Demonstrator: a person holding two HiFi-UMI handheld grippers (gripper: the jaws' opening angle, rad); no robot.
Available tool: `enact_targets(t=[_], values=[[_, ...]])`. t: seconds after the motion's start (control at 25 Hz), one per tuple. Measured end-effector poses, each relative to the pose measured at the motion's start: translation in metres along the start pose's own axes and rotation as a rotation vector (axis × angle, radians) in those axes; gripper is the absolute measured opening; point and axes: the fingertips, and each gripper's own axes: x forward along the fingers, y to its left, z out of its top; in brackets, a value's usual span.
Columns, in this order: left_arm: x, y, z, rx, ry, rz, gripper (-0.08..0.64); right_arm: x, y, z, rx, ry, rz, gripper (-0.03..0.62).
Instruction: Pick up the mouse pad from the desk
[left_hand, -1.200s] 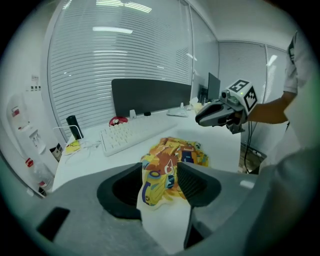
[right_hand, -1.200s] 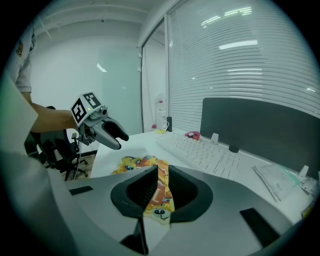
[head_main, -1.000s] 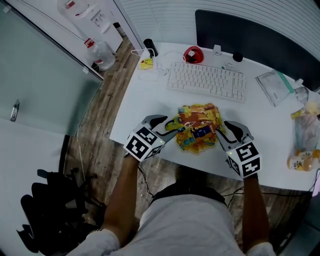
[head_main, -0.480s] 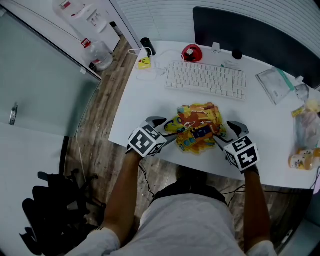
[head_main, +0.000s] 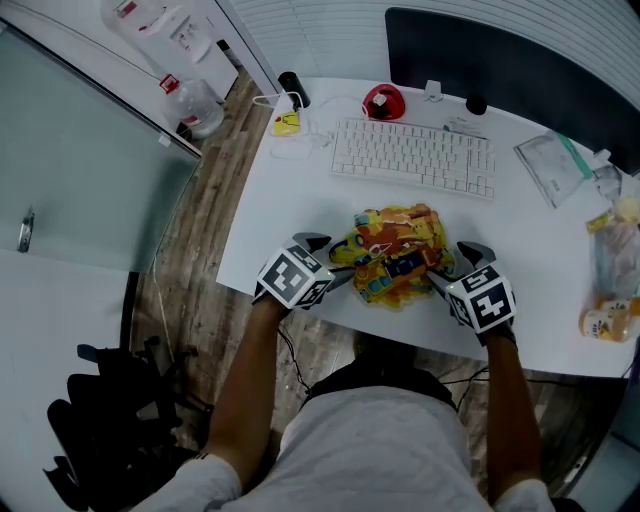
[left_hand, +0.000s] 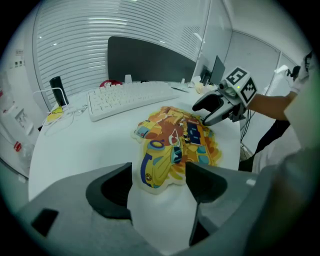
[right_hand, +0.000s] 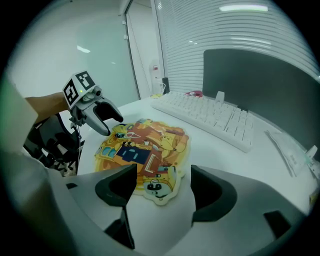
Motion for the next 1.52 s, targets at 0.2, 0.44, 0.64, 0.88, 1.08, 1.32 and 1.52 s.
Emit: enact_targets(t=[0.2,0.44,0.64,0.88,1.08,1.32,1.52], values=[[0.003,0.001,0.0,-0.003,0.003,-0.001,0.334,0.005,-0.001,-0.002,0.032,0.013,-0.005,0.291],[0.004,-0.002,-0.001,0.021,0.012,0.042,0.334,0.005,0.0,0.001,0.062,-0.007,-0.023,0.291],[0.007,-0.005,0.002,0.016,-0.011,0.062,0.333,0.006,0.002,0.004,0.133,-0.043,-0.015,0.291],[0.008,-0.005,0.002,0.017,-0.019,0.066,0.334,0.002,-0.004,0.007,0.288,-0.101,0.023,0.29],[0.009,-0.003,0.003,0.03,-0.03,0.077,0.333,0.0,-0.009,0.004,0.313,-0.097,0.001,0.278],[0.005,-0.007,0.007,0.023,-0.062,0.065,0.289,-0.007,-0.017,0.002,0.322,-0.116,-0.039,0.16],[0.002,-0.01,0.013,0.01,-0.102,0.051,0.239,-0.009,-0.016,0.002,0.32,-0.135,-0.035,0.158]])
